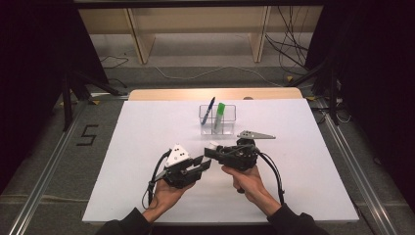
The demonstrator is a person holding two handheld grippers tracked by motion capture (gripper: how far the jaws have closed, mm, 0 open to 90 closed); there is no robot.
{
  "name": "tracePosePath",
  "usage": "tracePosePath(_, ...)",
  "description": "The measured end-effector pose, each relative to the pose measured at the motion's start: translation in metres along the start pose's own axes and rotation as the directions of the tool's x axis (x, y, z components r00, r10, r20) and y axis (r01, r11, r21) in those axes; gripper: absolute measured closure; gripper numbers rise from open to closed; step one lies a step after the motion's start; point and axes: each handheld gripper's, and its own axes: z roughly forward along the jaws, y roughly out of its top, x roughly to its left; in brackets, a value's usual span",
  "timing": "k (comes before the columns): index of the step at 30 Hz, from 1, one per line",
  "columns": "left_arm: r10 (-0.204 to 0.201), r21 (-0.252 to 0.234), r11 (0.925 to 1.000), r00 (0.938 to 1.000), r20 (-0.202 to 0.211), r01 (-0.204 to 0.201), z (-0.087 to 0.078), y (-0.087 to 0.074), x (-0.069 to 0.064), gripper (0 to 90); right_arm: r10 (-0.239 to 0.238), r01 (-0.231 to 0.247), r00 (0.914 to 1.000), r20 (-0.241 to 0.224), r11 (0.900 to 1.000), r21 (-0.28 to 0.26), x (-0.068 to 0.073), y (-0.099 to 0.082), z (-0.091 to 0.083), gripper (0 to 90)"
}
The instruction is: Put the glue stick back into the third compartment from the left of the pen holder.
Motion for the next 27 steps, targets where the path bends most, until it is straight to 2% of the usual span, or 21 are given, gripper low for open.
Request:
tracePosePath(5, -0.001, -0.003, 1.0000, 1.0000, 0.001, 0.001, 0.000, 0.000, 0.000, 70.5, 0.046, -0.046, 0.9988, -0.018, 0.9989, -0.004, -0.002, 0.000, 0.000, 66.0)
tracePosePath(9, 0.000, 0.001, 1.0000, 0.9999, 0.010, 0.000, 0.001, 0.000, 0.000, 69.6, 0.032, -0.032, 0.9993, -0.018, 0.9994, -0.008, 0.001, 0.000, 0.000, 67.2)
tracePosePath(10, -0.001, 0.003, 1.0000, 0.9999, 0.016, 0.001, 0.001, 0.000, 0.000, 67.8, 0.030, -0.030, 0.9994, -0.018, 0.9995, -0.007, 0.000, 0.000, -0.001, 67.3)
tracePosePath(12, 0.011, 0.031, 0.9994, 0.9994, 0.033, -0.012, 0.002, 0.002, 0.000, 54.2, 0.025, -0.025, 0.9996, -0.014, 0.9996, -0.012, 0.000, 0.000, -0.001, 67.3)
tracePosePath(13, 0.017, 0.036, 0.9992, 0.9987, 0.047, -0.019, 0.002, 0.002, -0.001, 50.1, 0.018, -0.018, 0.9998, -0.010, 0.9997, -0.016, 0.000, 0.001, -0.002, 67.3)
tracePosePath(16, 0.034, 0.037, 0.9987, 0.9987, 0.038, -0.036, 0.001, 0.003, -0.003, 35.5, -0.007, 0.007, 0.9999, 0.012, 0.9996, -0.026, -0.002, 0.004, -0.004, 67.3)
tracePosePath(19, 0.028, 0.054, 0.9981, 0.9985, 0.047, -0.031, -0.001, 0.004, 0.001, 31.1, -0.047, 0.049, 0.9978, 0.046, 0.9982, -0.037, -0.004, 0.007, -0.007, 67.3)
tracePosePath(21, 0.029, 0.059, 0.9978, 0.9985, 0.045, -0.032, -0.003, 0.004, 0.005, 30.6, -0.057, 0.060, 0.9963, 0.064, 0.9973, -0.042, -0.004, 0.009, -0.010, 67.3)
tracePosePath(24, 0.025, 0.055, 0.9981, 0.9987, 0.045, -0.027, -0.008, 0.002, 0.012, 29.0, -0.106, 0.112, 0.9881, 0.112, 0.9925, -0.049, -0.007, 0.014, -0.014, 67.3)
tracePosePath(27, 0.021, 0.038, 0.9990, 0.9990, 0.038, -0.023, -0.014, 0.001, 0.019, 27.8, -0.113, 0.122, 0.9846, 0.133, 0.9906, -0.062, -0.011, 0.018, -0.018, 67.3)
